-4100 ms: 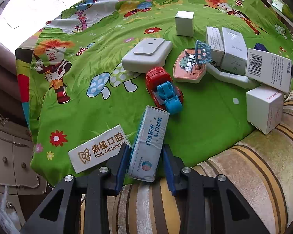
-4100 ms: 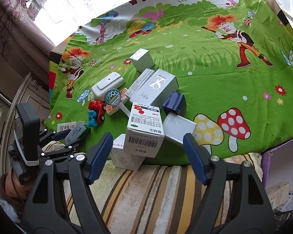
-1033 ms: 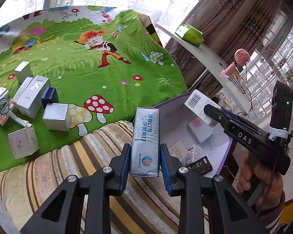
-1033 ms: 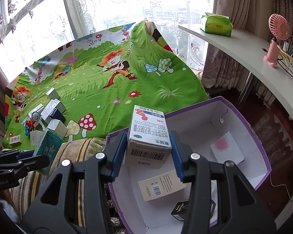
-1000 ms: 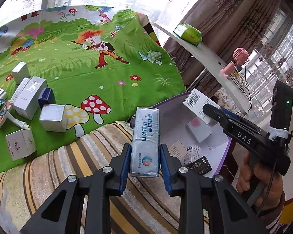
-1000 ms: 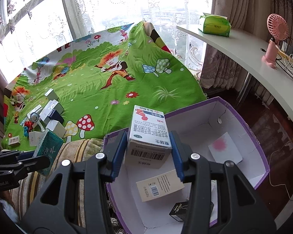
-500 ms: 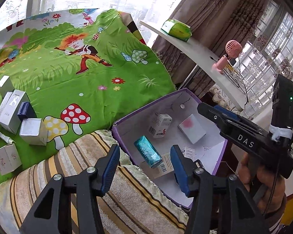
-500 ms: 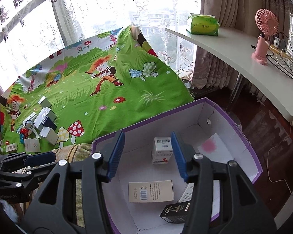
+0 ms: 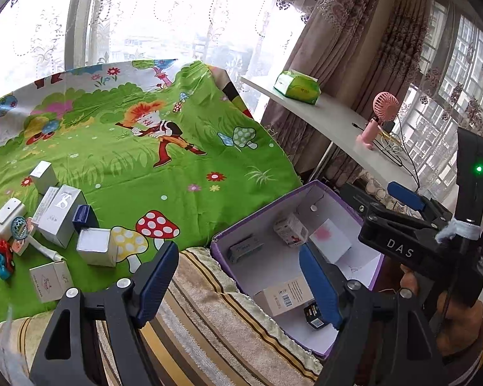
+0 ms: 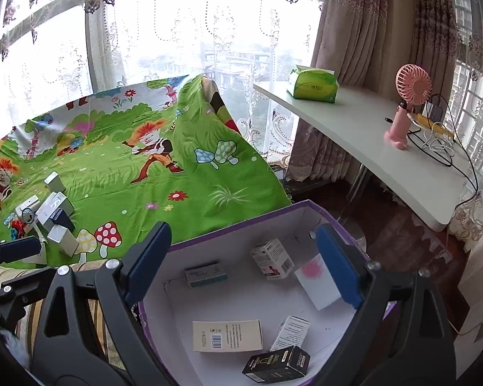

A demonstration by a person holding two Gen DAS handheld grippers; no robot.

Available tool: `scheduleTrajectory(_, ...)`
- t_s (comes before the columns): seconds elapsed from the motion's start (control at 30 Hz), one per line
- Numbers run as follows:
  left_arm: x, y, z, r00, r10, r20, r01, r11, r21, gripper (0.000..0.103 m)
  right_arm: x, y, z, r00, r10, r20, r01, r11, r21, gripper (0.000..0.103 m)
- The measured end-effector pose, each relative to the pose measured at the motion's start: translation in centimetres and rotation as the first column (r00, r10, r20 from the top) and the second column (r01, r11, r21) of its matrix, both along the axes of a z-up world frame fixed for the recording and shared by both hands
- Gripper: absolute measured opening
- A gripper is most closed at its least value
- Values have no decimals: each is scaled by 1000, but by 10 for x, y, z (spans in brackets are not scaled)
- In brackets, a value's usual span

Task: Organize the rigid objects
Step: 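Move both open tools back toward the boxes on the bedspread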

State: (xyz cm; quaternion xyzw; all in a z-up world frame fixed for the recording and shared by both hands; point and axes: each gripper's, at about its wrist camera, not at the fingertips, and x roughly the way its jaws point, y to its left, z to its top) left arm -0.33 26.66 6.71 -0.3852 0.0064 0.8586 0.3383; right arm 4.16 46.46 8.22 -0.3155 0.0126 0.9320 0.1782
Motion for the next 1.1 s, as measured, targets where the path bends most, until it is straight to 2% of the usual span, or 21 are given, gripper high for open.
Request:
scheduleTrajectory(0.07, 3, -3, 3, 999, 5, -50, -6, 1000, -9, 80, 0, -5, 3, 1000, 7, -4, -7, 1000, 24, 95)
scheduleTrajectory(0.2, 1, -10, 7, 997, 30, -76, -33, 999, -40, 80, 0, -12, 7, 999, 49, 6, -49, 999, 14, 95)
scheduleTrajectory(0.37, -1, -28, 10, 995, 54, -88, -58, 998, -37, 80, 0, -23, 8, 996, 85, -4, -85, 996, -31, 95)
scheduleTrajectory(0.63, -17, -76, 5, 983, 174, -64, -177, 984, -34, 80, -6, -49, 8, 986, 169, -11, -169, 983, -75, 95)
scheduleTrajectory(0.83, -26, -128, 3, 953, 294, -73, -297, 954, -41, 79, -15, -67, 3, 974, 226, 4, -222, 964, -149, 95)
scheduleTrajectory(0.97, -33, -162, -2, 927, 372, -44, -373, 927, -41, 79, -21, -84, -2, 972, 233, 26, -227, 964, -140, 95)
scheduleTrajectory(1.1, -37, -192, -6, 902, 430, -31, -431, 901, -48, 79, -30, -105, -5, 957, 286, 42, -276, 947, -167, 95)
